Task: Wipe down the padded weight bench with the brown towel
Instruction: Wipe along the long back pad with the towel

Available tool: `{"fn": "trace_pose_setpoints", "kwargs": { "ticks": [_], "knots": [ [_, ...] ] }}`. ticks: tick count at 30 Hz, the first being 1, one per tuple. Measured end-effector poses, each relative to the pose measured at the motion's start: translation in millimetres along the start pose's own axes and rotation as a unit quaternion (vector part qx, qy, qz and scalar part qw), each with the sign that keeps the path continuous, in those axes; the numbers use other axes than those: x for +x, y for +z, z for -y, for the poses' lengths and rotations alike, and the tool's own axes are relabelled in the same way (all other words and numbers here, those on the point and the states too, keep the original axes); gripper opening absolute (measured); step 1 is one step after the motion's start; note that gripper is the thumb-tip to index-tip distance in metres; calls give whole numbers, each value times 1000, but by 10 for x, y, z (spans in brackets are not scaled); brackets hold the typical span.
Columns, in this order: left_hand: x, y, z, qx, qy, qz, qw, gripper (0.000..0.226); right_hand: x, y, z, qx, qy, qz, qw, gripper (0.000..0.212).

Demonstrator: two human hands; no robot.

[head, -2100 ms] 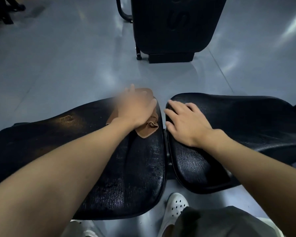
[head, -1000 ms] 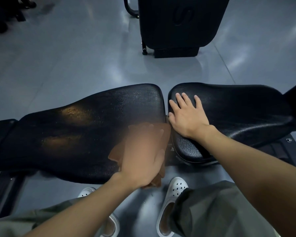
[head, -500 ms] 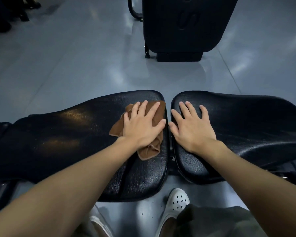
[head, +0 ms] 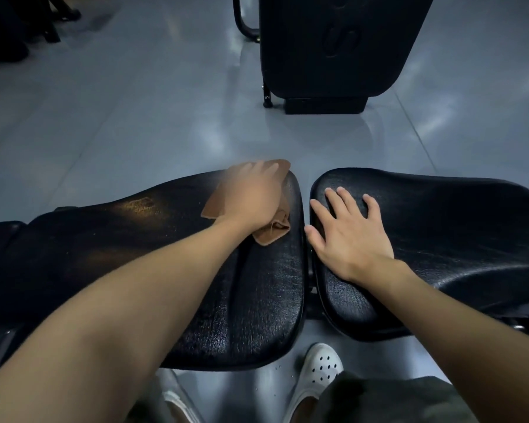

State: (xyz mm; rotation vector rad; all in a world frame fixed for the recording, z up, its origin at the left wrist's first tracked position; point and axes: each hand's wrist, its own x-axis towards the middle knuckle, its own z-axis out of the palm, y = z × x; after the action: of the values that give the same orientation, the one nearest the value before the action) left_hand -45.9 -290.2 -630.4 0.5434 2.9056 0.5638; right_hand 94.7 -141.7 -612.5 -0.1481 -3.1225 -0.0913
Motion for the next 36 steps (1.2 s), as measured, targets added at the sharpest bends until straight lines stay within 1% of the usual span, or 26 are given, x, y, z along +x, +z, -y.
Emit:
{"fn": "trace_pose_setpoints", "kwargs": {
  "ticks": [7, 12, 16, 19, 21, 23, 25, 27, 31, 34, 36],
  "knots": [
    [-1071, 46, 38, 27, 35, -8, 999, 53, -1, -30, 9, -2, 5, 16, 1000, 62],
    [-1689, 119, 84, 47, 42, -6, 998, 58, -4, -38, 11, 2, 8, 23, 1000, 60],
    [-2064, 143, 74, 50, 46, -8, 998, 60, -16, -55, 16, 1, 5, 25, 1000, 59],
    [-2175, 153, 73, 47, 51, -11, 998, 59, -14, -69, 28, -4, 8, 41, 999, 58],
    [-2131, 145, 91, 41, 49, -6, 998, 59, -2, -93, 53, -21, 12, 43, 999, 55],
    [-1985, 136, 121, 38, 47, -4, 998, 59, 51, -118, 120, -34, -7, 16, 999, 50],
    [-1771, 111, 157, 43, 46, -13, 998, 57, 110, -117, 212, 21, -35, 7, 999, 49],
    [-1490, 78, 193, 36, 35, -11, 999, 54, 134, -72, 282, 68, -54, 23, 996, 51],
    [-895, 28, 222, 15, 4, 5, 1000, 51, 115, 31, 315, 20, -66, 7, 998, 56],
    [-518, 13, 245, 12, -10, 4, 1000, 51, 116, 29, 334, 16, -62, 10, 998, 63],
    [-310, -3, 249, 10, -17, 7, 1000, 51, 116, 35, 340, 16, -63, 11, 998, 63]
  ]
}}
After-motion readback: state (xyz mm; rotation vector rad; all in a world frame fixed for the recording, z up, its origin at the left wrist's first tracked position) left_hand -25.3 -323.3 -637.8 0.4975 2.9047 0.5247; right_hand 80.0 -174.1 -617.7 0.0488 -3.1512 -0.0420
